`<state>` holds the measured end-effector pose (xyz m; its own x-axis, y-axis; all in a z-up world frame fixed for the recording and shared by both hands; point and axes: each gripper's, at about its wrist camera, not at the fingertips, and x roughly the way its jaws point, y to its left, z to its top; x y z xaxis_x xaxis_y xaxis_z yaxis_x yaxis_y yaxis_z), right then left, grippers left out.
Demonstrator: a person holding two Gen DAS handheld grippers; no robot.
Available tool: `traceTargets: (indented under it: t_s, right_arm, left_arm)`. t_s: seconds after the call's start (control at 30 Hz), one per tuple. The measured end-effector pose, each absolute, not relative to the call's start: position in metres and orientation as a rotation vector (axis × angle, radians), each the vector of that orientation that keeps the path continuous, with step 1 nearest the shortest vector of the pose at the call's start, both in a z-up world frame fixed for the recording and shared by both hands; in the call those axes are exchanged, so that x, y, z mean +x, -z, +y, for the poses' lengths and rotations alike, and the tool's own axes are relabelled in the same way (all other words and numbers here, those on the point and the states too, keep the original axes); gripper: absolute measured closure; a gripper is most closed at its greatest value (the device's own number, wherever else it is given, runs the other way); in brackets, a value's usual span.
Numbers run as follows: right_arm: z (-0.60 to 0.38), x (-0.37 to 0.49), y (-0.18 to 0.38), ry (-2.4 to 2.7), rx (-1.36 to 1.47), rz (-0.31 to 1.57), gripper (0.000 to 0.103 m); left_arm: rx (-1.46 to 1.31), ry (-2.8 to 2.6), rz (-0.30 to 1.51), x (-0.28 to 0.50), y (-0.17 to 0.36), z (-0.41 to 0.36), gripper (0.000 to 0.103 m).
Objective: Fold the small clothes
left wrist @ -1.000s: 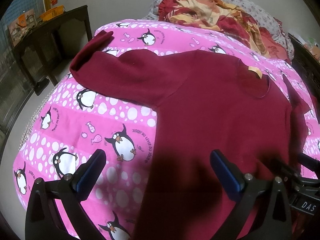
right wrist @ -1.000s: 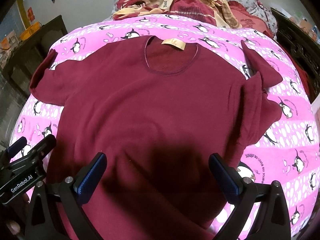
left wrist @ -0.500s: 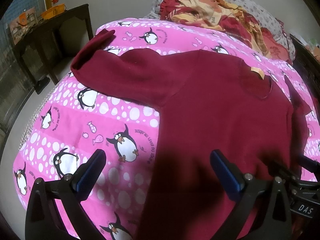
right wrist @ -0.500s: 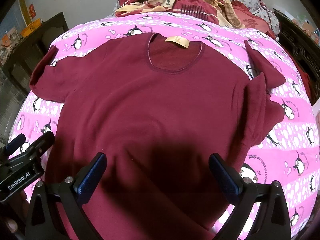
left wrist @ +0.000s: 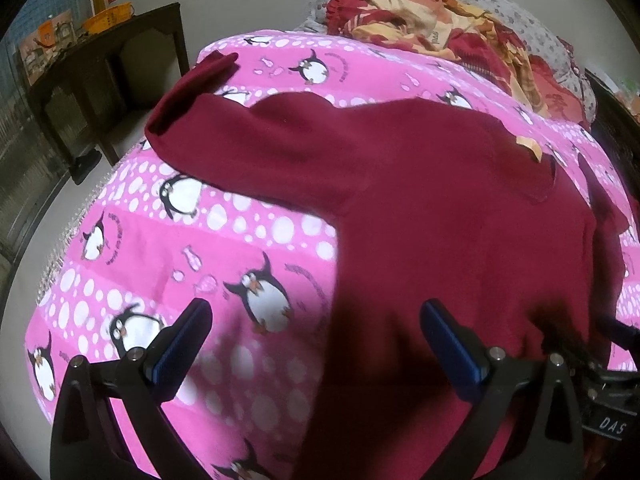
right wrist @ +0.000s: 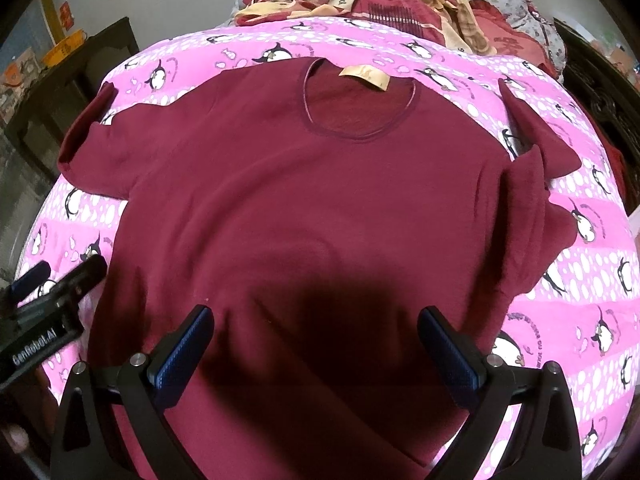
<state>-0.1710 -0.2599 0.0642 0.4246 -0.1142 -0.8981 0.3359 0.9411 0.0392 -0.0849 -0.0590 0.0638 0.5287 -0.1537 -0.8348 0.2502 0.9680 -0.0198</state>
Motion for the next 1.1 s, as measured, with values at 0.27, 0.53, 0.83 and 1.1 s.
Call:
traceTargets:
  t_s: [0.27,0.53,0.83,1.1]
  right_arm:
    - [-0.253,-0.164,-0.064,0.257,0.217,1.111,0.0]
    - [-0.251,-0.151,-0.052,0.225,0.219,1.16,0.0]
    - [-0.26,-0.138,-0.05,0.209,0.274,1.165,0.0]
    - [-0.256,-0.128,-0.031,0.183,0.287,1.219,0.0]
  left_arm:
    - [0.095,0.128,0.948,-0.022,-0.075,-0.018,0.0]
    - [0.138,0.005,0.89,0.068,-0.085,0.011,0.0]
    - [0.215,-0.111,0.877,0.161,-0.062,0.02,0.003]
    - [0.184,-0.1,0.901,0.19,-0.051,0.023,0.069]
